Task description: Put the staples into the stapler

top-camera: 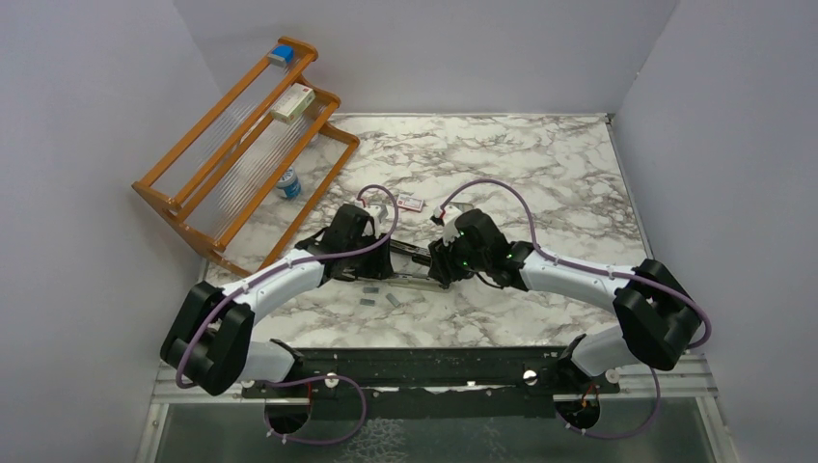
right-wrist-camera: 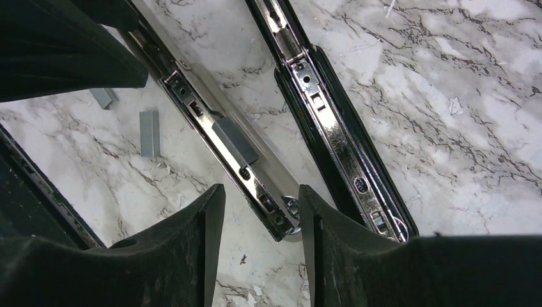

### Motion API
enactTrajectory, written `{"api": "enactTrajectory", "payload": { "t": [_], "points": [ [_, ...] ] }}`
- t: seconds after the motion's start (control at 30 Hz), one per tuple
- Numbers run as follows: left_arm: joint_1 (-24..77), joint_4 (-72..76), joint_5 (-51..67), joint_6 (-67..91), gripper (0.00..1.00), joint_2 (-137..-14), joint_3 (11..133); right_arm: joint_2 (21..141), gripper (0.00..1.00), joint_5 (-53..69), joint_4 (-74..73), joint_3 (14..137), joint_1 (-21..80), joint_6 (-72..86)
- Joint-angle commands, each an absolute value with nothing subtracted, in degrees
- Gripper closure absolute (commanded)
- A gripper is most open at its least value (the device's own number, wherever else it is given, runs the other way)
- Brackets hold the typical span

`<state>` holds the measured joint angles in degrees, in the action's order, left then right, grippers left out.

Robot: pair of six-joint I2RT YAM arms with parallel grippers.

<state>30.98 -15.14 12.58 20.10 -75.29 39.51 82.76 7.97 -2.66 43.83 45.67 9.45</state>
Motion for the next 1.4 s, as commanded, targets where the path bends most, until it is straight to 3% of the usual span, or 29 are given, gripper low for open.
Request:
{"api": "enactTrajectory", "payload": {
  "t": [0.0,0.6,1.37],
  "points": [
    [31.03,-12.13,10.99,22.51,0.49,-76.68,39.38,81.48,0.51,6.43,-1.62,42.98,45.45,10.06],
    [31.03,-13.59,9.9,22.75,0.57,-79.56,39.37,82.69,0.52,5.81,-1.64,44.57,45.53,9.67],
    [31.55,-14.42,8.7,22.17,0.58,-79.56,39.94,93.7,0.52,29.74,-0.47,50.75,38.34,10.0]
  ]
}}
